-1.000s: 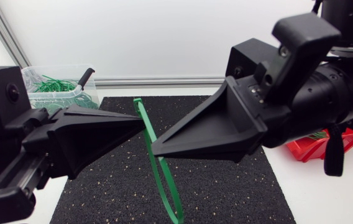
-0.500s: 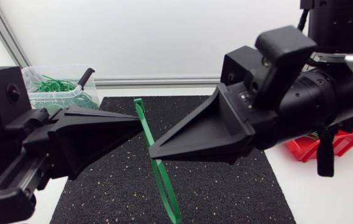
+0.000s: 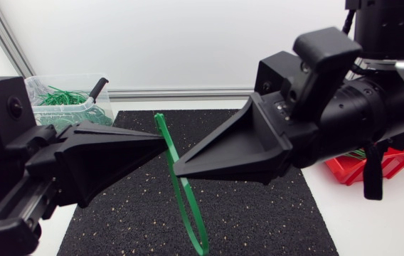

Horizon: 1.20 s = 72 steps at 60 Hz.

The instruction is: Take a green cable tie from the red box, thread the tail through the head to close it, then place it in the transparent bin on the left.

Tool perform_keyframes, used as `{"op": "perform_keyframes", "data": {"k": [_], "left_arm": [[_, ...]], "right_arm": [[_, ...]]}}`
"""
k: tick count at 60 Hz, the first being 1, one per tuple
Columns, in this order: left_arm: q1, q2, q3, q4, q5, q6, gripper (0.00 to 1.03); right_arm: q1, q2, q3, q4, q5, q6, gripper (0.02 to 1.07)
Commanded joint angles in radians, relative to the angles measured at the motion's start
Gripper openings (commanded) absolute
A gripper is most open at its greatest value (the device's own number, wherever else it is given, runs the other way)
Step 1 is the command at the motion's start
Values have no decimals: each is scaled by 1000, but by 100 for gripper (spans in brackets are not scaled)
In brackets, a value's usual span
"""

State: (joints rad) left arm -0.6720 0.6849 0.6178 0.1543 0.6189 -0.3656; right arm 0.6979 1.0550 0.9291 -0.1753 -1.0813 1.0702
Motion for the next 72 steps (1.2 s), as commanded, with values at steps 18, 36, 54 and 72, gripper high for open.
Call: {"op": "perform_keyframes", "data": {"k": [18, 36, 54, 72], "left_arm": [[-1, -18, 2, 7, -8, -1, 3], [2, -16, 3, 8, -10, -1, 3], [11, -15, 7, 11, -10, -1, 3], [9, -12, 5, 10, -10, -1, 3]], "right_arm": [[0, -3, -26, 16, -9, 23, 8], [5, 0, -27, 16, -8, 23, 8], [11, 2, -29, 16, -5, 23, 8], [12, 0, -30, 17, 0, 23, 8]]}}
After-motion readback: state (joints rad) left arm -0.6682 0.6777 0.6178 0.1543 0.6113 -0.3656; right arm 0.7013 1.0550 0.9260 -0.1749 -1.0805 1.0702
